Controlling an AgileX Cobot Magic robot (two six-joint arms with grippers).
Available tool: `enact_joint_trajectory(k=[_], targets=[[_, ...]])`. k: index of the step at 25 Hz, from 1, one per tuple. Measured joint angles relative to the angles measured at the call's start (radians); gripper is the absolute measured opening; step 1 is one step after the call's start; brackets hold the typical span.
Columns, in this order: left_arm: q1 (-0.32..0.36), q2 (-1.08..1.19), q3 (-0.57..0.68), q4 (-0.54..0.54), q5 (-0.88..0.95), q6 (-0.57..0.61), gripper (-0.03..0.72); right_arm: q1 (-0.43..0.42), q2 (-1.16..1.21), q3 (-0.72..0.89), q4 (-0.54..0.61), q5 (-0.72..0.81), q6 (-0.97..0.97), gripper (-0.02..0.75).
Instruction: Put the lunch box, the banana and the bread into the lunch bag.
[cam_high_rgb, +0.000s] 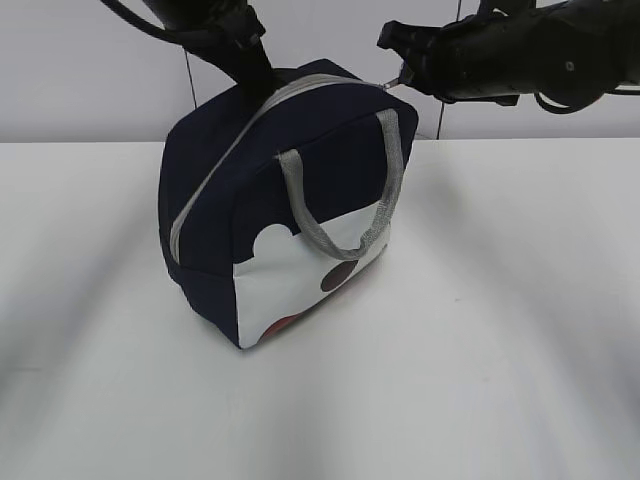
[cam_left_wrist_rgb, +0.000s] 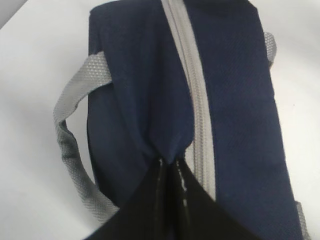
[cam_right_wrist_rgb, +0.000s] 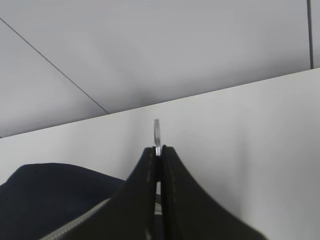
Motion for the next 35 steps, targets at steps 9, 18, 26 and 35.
enact_joint_trajectory(k=[9, 18, 26, 35], targets=[[0.000, 0.000, 0.000, 0.014, 0.002, 0.002, -0.007, -0.023, 0.101, -0.002, 0.004, 0.012, 0.000, 0.000], [0.000, 0.000, 0.000, 0.017, 0.006, 0.002, -0.007, -0.025, 0.185, -0.005, 0.014, 0.008, 0.006, -0.001], [0.000, 0.000, 0.000, 0.017, 0.006, 0.002, -0.007, -0.025, 0.208, -0.011, 0.014, 0.007, 0.007, 0.000], [0.000, 0.000, 0.000, 0.017, 0.006, 0.002, -0.007, -0.025, 0.208, -0.011, 0.014, 0.007, 0.009, 0.000]])
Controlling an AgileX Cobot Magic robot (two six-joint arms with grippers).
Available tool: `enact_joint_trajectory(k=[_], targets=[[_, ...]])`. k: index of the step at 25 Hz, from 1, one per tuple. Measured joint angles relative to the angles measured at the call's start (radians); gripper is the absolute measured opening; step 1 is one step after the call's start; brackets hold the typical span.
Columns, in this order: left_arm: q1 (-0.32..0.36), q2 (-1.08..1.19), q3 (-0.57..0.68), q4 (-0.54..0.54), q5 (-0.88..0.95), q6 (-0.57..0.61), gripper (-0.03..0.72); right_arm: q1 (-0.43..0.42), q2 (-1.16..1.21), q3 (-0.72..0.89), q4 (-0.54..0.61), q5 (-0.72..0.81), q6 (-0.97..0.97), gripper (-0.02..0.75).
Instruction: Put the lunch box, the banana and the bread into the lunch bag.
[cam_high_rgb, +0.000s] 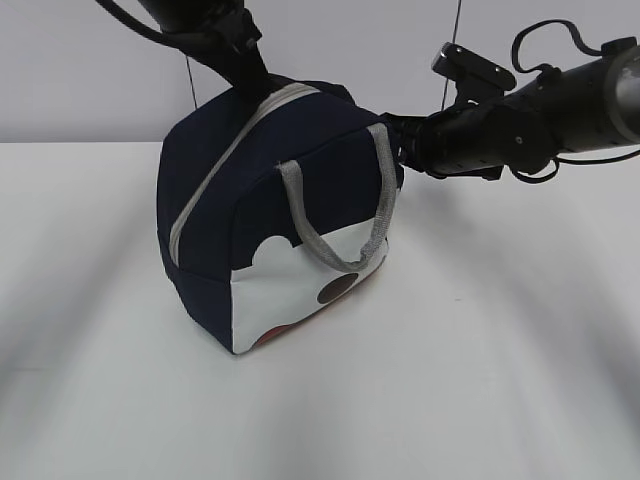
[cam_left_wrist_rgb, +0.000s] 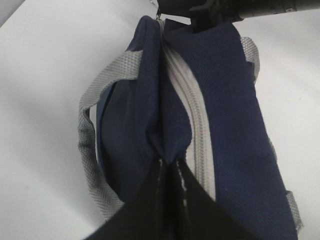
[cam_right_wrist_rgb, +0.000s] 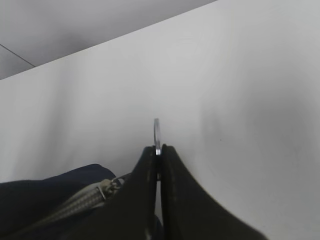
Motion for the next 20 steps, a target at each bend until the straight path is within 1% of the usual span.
enact_joint_trajectory(k=[8, 11, 14, 17, 19, 20], targets=[[0.000, 0.000, 0.000, 0.000, 0.000, 0.000, -0.007, 0.000, 0.000, 0.000, 0.000, 0.000, 0.000, 0.001], [0.000, 0.000, 0.000, 0.000, 0.000, 0.000, -0.007, 0.000, 0.000, 0.000, 0.000, 0.000, 0.000, 0.031], [0.000, 0.000, 0.000, 0.000, 0.006, 0.000, -0.007, -0.004, 0.002, 0.000, -0.003, 0.004, 0.000, 0.115], [0.000, 0.000, 0.000, 0.000, 0.008, 0.000, -0.007, -0.005, 0.006, 0.000, -0.006, 0.004, 0.000, 0.240], [0.000, 0.000, 0.000, 0.000, 0.009, 0.000, -0.007, -0.006, 0.006, 0.000, -0.011, 0.012, 0.000, 0.309], [0.000, 0.000, 0.000, 0.000, 0.010, 0.000, -0.007, -0.006, 0.006, 0.000, -0.027, 0.018, 0.000, 0.330]])
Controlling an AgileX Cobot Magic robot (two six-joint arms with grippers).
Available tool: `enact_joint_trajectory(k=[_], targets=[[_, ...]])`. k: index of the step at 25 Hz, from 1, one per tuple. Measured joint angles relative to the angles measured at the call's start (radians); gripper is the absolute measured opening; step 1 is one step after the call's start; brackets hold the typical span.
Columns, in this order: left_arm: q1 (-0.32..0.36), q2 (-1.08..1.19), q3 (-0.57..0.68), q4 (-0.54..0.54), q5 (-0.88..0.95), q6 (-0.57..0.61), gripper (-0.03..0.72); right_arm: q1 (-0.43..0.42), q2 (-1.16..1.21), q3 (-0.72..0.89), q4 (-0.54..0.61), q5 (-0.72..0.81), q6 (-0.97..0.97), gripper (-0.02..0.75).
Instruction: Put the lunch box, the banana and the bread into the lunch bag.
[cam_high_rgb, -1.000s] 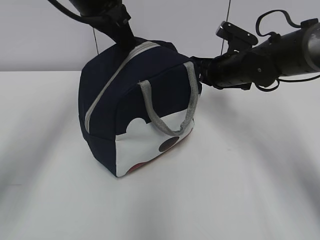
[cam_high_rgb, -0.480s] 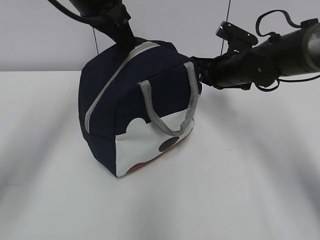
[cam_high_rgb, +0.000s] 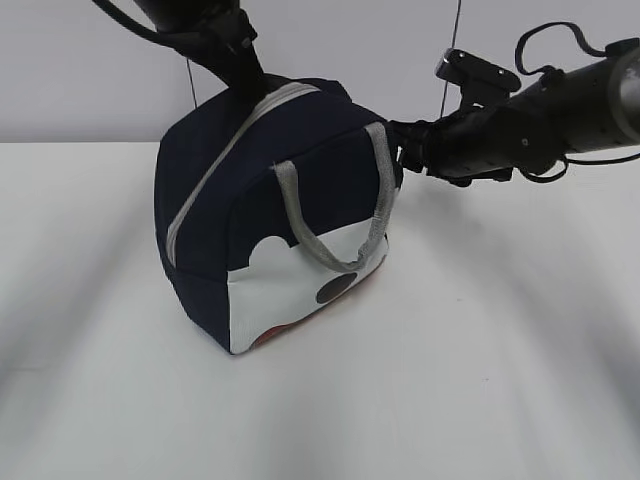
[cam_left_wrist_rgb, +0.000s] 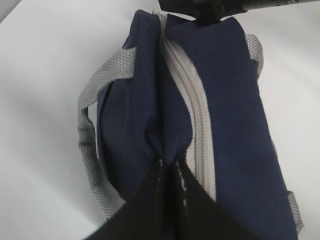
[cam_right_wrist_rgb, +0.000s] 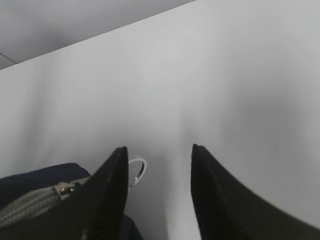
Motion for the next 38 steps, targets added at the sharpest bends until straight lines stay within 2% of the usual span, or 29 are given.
enact_joint_trajectory(k=[3, 8, 13, 17, 21, 26, 30, 34, 38], targets=[[0.000, 0.000, 0.000, 0.000, 0.000, 0.000, -0.007, 0.000, -0.022, 0.000, -0.084, 0.049, 0.000, 0.354], [0.000, 0.000, 0.000, 0.000, 0.002, 0.000, -0.007, 0.000, -0.075, 0.000, -0.230, 0.232, -0.005, 0.361], [0.000, 0.000, 0.000, 0.000, 0.002, 0.000, -0.007, 0.000, -0.102, 0.000, -0.235, 0.472, -0.064, 0.361], [0.000, 0.000, 0.000, 0.000, 0.002, 0.000, -0.007, 0.000, -0.141, 0.000, -0.161, 0.619, -0.160, 0.361], [0.000, 0.000, 0.000, 0.008, 0.002, -0.023, -0.007, 0.000, -0.184, 0.000, -0.023, 0.721, -0.286, 0.361], [0.000, 0.000, 0.000, 0.041, 0.002, -0.090, -0.006, 0.000, -0.221, -0.043, 0.148, 0.868, -0.433, 0.361], [0.000, 0.000, 0.000, 0.056, 0.002, -0.162, 0.013, 0.000, -0.231, -0.123, 0.218, 1.028, -0.535, 0.361], [0.000, 0.000, 0.000, 0.065, 0.002, -0.200, 0.102, 0.000, -0.236, -0.184, 0.238, 1.140, -0.579, 0.361], [0.000, 0.000, 0.000, 0.094, 0.002, -0.250, 0.265, 0.000, -0.235, -0.217, 0.253, 1.163, -0.603, 0.361]])
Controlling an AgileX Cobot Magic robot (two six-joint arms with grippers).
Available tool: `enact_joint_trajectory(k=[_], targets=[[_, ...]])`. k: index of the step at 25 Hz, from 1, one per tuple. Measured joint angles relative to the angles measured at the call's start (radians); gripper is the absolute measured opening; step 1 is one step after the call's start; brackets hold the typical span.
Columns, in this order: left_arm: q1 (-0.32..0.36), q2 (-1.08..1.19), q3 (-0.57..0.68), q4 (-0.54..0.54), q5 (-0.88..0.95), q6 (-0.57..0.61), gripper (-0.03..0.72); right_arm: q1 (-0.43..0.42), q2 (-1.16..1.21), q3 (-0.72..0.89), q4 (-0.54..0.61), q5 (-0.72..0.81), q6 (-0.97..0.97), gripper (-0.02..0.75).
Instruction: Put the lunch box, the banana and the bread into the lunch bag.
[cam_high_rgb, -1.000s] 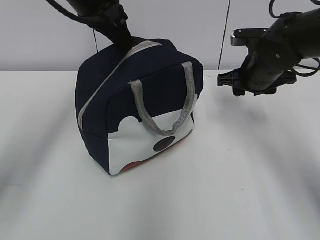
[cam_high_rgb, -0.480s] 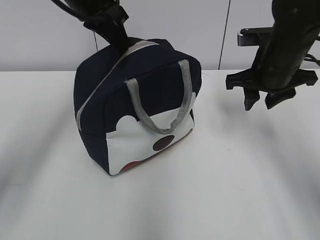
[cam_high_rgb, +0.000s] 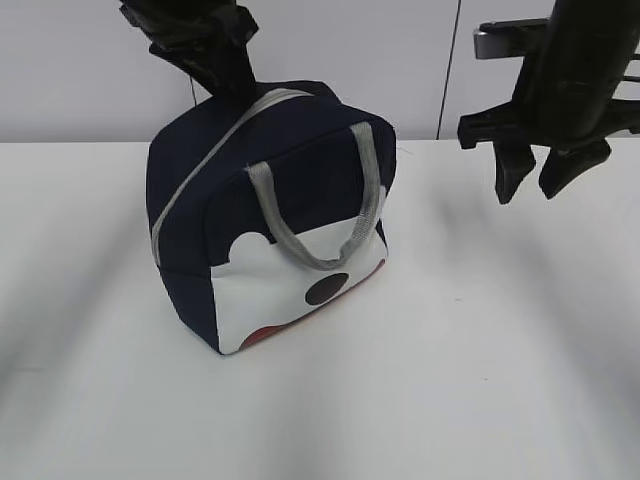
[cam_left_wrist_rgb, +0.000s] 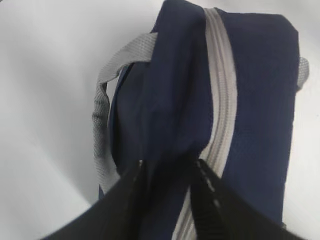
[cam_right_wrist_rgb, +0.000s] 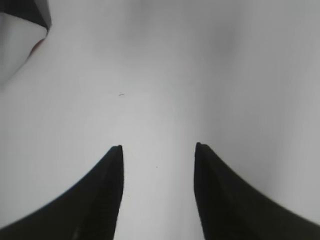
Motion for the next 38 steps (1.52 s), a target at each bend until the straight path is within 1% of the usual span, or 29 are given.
enact_joint_trajectory(k=[2, 4, 5, 8, 14, 19, 21, 25, 30, 35, 38], targets=[[0.000, 0.000, 0.000, 0.027, 0.000, -0.064, 0.371, 0.000, 0.000, -0.005, 0.033, 0.002, -0.016, 0.361], [0.000, 0.000, 0.000, 0.061, 0.000, -0.103, 0.477, 0.000, 0.000, -0.008, 0.069, 0.004, -0.039, 0.361], [0.000, 0.000, 0.000, 0.070, 0.000, -0.112, 0.511, 0.000, 0.000, -0.010, 0.084, 0.004, -0.047, 0.361], [0.000, 0.000, 0.000, 0.076, 0.000, -0.120, 0.548, 0.000, 0.000, -0.010, 0.100, 0.008, -0.067, 0.361], [0.000, -0.011, 0.000, 0.085, 0.002, -0.128, 0.545, 0.000, 0.000, -0.011, 0.122, 0.008, -0.091, 0.361], [0.000, -0.078, 0.002, 0.139, 0.002, -0.158, 0.501, 0.000, -0.018, -0.011, 0.175, 0.008, -0.130, 0.361], [0.006, -0.112, 0.027, 0.145, 0.002, -0.164, 0.484, 0.000, -0.043, -0.011, 0.182, 0.010, -0.142, 0.361], [0.018, -0.184, 0.126, 0.154, 0.002, -0.182, 0.469, 0.000, -0.119, -0.011, 0.186, 0.012, -0.161, 0.361], [0.020, -0.312, 0.289, 0.175, 0.002, -0.238, 0.457, 0.000, -0.219, 0.001, 0.188, 0.019, -0.176, 0.361], [0.020, -0.455, 0.425, 0.178, 0.002, -0.288, 0.452, 0.000, -0.341, 0.067, 0.188, 0.023, -0.202, 0.361], [0.020, -0.541, 0.519, 0.178, 0.002, -0.306, 0.442, 0.000, -0.427, 0.136, 0.188, 0.025, -0.209, 0.361]])
